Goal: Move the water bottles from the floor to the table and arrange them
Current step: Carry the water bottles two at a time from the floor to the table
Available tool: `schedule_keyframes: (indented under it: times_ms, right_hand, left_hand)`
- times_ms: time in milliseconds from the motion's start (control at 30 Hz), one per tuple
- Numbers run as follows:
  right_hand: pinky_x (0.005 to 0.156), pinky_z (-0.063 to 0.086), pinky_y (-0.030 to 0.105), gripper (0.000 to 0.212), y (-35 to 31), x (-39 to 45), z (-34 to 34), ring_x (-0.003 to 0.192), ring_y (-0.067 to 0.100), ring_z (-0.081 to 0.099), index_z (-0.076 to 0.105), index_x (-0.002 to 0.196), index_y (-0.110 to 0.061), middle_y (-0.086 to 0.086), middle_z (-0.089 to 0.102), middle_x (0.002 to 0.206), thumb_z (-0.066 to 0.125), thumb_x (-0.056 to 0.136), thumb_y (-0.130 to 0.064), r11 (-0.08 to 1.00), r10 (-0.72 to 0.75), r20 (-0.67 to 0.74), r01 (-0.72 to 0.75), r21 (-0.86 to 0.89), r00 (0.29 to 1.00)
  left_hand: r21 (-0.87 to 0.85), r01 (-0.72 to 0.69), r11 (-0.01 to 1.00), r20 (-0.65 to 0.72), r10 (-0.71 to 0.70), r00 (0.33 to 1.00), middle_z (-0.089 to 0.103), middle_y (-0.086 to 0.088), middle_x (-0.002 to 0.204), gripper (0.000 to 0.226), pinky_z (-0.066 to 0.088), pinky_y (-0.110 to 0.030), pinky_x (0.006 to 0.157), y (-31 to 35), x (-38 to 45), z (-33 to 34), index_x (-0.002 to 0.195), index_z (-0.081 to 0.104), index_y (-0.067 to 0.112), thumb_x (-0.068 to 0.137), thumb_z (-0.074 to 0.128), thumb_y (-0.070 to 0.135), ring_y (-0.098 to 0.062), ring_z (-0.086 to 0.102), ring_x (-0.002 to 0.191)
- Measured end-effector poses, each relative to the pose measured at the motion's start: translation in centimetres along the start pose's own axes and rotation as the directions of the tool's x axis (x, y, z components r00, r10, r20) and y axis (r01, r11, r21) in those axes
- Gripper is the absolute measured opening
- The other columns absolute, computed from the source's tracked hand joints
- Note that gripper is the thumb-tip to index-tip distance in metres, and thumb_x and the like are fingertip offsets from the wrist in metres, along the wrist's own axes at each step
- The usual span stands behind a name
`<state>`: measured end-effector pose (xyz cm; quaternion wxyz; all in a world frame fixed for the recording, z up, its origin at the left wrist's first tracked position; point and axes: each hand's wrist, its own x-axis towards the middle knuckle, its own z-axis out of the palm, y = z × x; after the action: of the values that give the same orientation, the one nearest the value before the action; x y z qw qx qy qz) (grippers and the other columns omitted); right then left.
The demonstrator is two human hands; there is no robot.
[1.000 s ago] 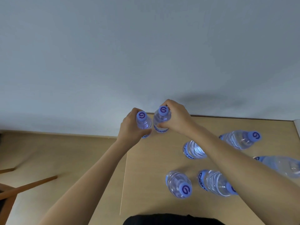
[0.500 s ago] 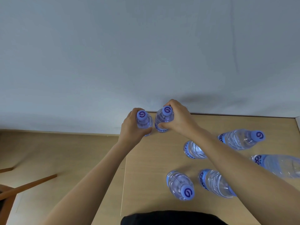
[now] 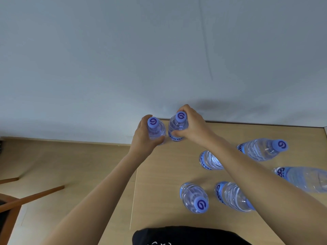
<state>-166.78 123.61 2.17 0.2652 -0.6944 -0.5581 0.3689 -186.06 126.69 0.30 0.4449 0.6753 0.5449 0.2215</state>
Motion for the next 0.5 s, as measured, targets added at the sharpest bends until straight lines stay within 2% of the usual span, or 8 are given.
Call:
schedule_keyframes:
  times_ms: [100, 167, 267, 333, 500]
  right_hand:
    - [0.064, 0.042, 0.021, 0.052, 0.1, -0.1, 0.0, 0.086, 0.012, 0.054, 0.046, 0.103, -0.022, -0.002, 0.055, 0.101, 0.083, 0.067, -0.017, 1.000, 0.001, 0.002, -0.001, 0.000, 1.000]
    - [0.068, 0.042, 0.020, 0.059, 0.1, -0.1, 0.0, 0.094, 0.017, 0.056, 0.046, 0.113, -0.021, -0.001, 0.055, 0.108, 0.084, 0.067, -0.018, 1.000, 0.005, 0.010, -0.005, -0.006, 1.000]
    - [0.081, 0.037, 0.021, 0.086, 0.1, -0.4, -0.1, 0.106, 0.014, 0.051, 0.035, 0.139, -0.021, 0.001, 0.051, 0.125, 0.085, 0.069, -0.022, 0.999, 0.040, 0.028, -0.040, -0.021, 0.999]
    - [0.089, 0.034, 0.021, 0.097, 0.1, -0.8, -0.4, 0.116, 0.016, 0.049, 0.026, 0.146, -0.022, 0.003, 0.047, 0.133, 0.085, 0.069, -0.024, 0.998, 0.052, 0.026, -0.051, -0.019, 0.998]
    - [0.093, 0.031, 0.022, 0.096, -0.2, -2.4, -1.2, 0.129, 0.021, 0.044, 0.021, 0.150, -0.020, 0.009, 0.042, 0.141, 0.081, 0.075, -0.023, 0.997, 0.067, -0.002, -0.067, -0.035, 0.998]
  left_hand:
    - [0.015, 0.040, 0.999, -0.013, -0.040, 0.999, 0.053, 0.000, 0.127, 0.083, 0.047, -0.027, 0.090, -0.4, -0.2, 0.1, 0.135, 0.035, 0.018, 0.068, 0.084, 0.020, -0.017, 0.055, 0.113]
    - [0.026, 0.058, 0.998, -0.020, -0.058, 0.998, 0.048, -0.002, 0.136, 0.093, 0.045, -0.032, 0.098, -0.4, -0.4, 0.0, 0.142, 0.029, 0.017, 0.069, 0.085, 0.024, -0.018, 0.050, 0.122]
    - [0.038, 0.077, 0.996, -0.037, -0.075, 0.996, 0.041, -0.002, 0.144, 0.097, 0.034, -0.023, 0.099, -0.1, -1.1, -0.2, 0.147, 0.023, 0.015, 0.071, 0.084, 0.025, -0.016, 0.041, 0.132]
    - [0.057, 0.090, 0.994, -0.057, -0.086, 0.995, 0.037, -0.002, 0.148, 0.099, 0.031, -0.023, 0.100, 0.0, -1.7, -0.4, 0.148, 0.021, 0.015, 0.072, 0.083, 0.027, -0.016, 0.036, 0.136]
    - [0.091, 0.113, 0.989, -0.106, -0.104, 0.989, 0.035, 0.000, 0.150, 0.092, 0.032, -0.025, 0.103, 0.3, -3.5, -0.7, 0.147, 0.025, 0.015, 0.075, 0.081, 0.027, -0.015, 0.036, 0.136]
